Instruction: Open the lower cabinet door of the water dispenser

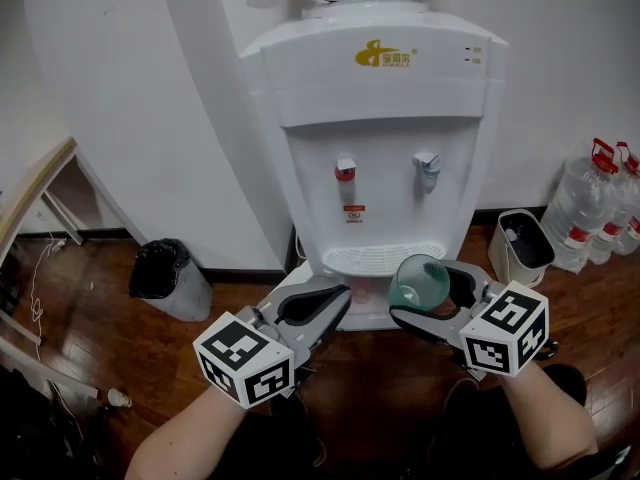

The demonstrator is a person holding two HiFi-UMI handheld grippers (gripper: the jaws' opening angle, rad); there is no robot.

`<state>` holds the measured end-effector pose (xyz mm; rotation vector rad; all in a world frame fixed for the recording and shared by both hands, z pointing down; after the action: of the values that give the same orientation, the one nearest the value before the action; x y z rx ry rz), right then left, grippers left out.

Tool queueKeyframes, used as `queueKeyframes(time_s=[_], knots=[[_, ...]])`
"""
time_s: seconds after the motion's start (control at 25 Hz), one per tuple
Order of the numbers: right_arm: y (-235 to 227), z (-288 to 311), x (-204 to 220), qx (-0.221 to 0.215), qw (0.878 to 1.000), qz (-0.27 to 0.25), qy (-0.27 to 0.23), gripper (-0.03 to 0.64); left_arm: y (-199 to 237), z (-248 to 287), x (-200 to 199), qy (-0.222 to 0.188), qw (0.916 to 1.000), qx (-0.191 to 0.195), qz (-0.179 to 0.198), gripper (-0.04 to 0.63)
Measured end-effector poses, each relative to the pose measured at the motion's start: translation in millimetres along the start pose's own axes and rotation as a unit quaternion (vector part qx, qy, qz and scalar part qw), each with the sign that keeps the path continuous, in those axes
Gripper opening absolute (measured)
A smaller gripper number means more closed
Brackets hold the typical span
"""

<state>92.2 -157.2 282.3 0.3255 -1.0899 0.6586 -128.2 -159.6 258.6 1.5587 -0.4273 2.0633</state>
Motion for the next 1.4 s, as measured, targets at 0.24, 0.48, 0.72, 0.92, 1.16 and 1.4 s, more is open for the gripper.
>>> queueKeyframes(time_s=[0.24, 0.48, 0.72, 0.92, 1.16, 1.4], knots=[[-6.9, 0.6, 2.9, -0.012, 1.0, 0.023, 0.006, 0.379, -0.6, 2.2, 9.5, 0.007, 0.9998, -0.014, 0.014, 0.14], [-4.0, 2.9, 3.4, -0.016, 1.0, 0.019, 0.011, 0.379, 0.0, -1.3, 5.4, 0.002, 0.999, -0.029, 0.035, 0.163], [-1.5, 1.3, 0.6, -0.018, 1.0, 0.014, 0.009, 0.379, -0.6, 5.4, 15.4, 0.014, 0.9989, -0.023, 0.04, 0.181], [0.5, -0.6, -2.0, -0.019, 1.0, 0.009, 0.009, 0.379, 1.2, 6.7, 15.3, 0.012, 0.999, -0.023, 0.035, 0.187], [1.1, -1.9, -1.8, -0.02, 1.0, 0.008, 0.009, 0.379, 1.6, 7.4, 16.0, 0.012, 0.9991, -0.023, 0.033, 0.192], [0.9, -2.4, -0.4, -0.018, 1.0, 0.009, 0.012, 0.379, 0.2, 8.2, 15.9, 0.011, 0.9992, -0.021, 0.033, 0.193]])
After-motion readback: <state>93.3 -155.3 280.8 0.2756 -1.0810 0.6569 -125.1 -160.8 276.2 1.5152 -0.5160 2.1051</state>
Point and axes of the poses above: the fingertips, and each gripper's own axes: z forward along the fingers, y to its left, x out of its underside, the point moved 9 cm from there along -z, backward along the fingers, and after that the axes turned 10 degrees about y, right-handed, at the moved point
